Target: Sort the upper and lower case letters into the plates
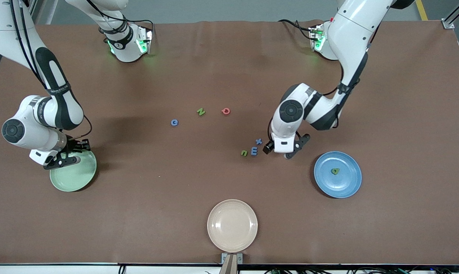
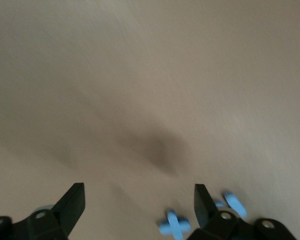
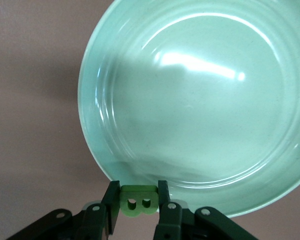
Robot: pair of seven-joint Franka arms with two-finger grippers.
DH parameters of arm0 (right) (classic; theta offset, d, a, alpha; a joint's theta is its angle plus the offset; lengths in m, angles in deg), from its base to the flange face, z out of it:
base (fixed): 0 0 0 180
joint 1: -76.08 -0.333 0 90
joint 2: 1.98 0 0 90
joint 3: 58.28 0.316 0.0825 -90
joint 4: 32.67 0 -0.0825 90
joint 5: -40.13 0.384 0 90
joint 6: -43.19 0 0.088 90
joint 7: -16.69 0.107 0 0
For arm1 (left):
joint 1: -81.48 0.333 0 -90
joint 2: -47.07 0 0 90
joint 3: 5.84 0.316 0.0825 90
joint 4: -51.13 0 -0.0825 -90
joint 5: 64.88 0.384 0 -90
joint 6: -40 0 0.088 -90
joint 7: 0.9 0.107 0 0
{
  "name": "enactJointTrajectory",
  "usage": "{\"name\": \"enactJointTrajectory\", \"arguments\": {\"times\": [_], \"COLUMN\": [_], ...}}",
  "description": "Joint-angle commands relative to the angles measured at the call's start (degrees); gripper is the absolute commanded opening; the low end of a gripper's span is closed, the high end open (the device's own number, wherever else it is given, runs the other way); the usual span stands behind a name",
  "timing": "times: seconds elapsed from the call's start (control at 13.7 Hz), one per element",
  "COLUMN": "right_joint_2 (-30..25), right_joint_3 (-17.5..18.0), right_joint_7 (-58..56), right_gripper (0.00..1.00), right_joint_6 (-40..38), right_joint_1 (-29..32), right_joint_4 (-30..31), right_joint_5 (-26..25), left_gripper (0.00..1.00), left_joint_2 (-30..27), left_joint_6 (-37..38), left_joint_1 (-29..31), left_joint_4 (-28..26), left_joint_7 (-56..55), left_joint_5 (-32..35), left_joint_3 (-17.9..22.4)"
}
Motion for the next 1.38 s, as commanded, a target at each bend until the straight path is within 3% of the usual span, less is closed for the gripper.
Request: {"name": "enactJointTrajectory", "arguments": {"times": [0.0,0.15,0.36,0.44,0.51,0.58,0.66,0.8,0.95,1.09,1.31], "right_joint_2": [2.03,3.17,3.97,3.97,3.88,3.45,2.83,0.38,-2.61,-6.12,-11.75], "right_joint_3": [1.32,1.32,1.32,1.32,1.32,1.32,1.41,1.84,2.11,2.11,2.11], "right_joint_7": [-1.94,-2.48,-2.48,-2.48,-2.48,-2.39,-2.3,-1.69,3.2,10.85,23.93], "right_gripper": [0.26,0.26,0.28,0.33,0.56,0.92,0.99,0.99,0.99,1.0,1.0], "right_joint_6": [-0.15,0.03,0.82,0.73,0.47,0.03,-1.19,-11.16,-19.54,-22.2,-22.21], "right_joint_1": [2.23,2.41,2.76,2.67,2.5,2.24,2.23,1.36,-1.88,-6.18,-14.26], "right_joint_4": [-2.61,-3.24,-3.15,-3.24,-3.41,-3.85,-4.37,-8.31,-10.35,-8.17,-2.29], "right_joint_5": [-1.02,-0.67,-0.49,-0.49,-0.49,-0.49,-0.49,-0.4,-0.14,-0.14,0.21], "left_gripper": [0.91,0.85,0.76,0.75,0.75,0.73,0.71,0.62,0.6,0.59,0.48], "left_joint_2": [0.15,1.03,2.87,3.4,3.93,3.94,3.94,3.94,4.11,4.46,6.39], "left_joint_6": [-3.51,-5.0,-5.98,-6.06,-6.06,-6.06,-6.06,-6.06,-6.06,-6.06,-6.06], "left_joint_1": [-2.77,-5.49,-5.85,-5.94,-5.85,-5.85,-5.94,-5.76,-5.41,-5.15,-5.23], "left_joint_4": [-0.93,-0.84,-0.84,-0.67,-0.4,-0.14,-0.05,-0.05,0.48,1.35,3.81], "left_joint_7": [-1.53,-0.66,-0.48,-0.48,-0.48,-0.48,-0.48,-0.39,-0.39,-0.39,-1.17], "left_joint_5": [1.27,1.27,6.96,7.42,7.51,7.51,7.51,7.51,9.26,9.36,9.27], "left_joint_3": [0.2,0.29,0.2,0.2,0.29,0.29,0.29,0.29,0.29,0.46,0.73]}}
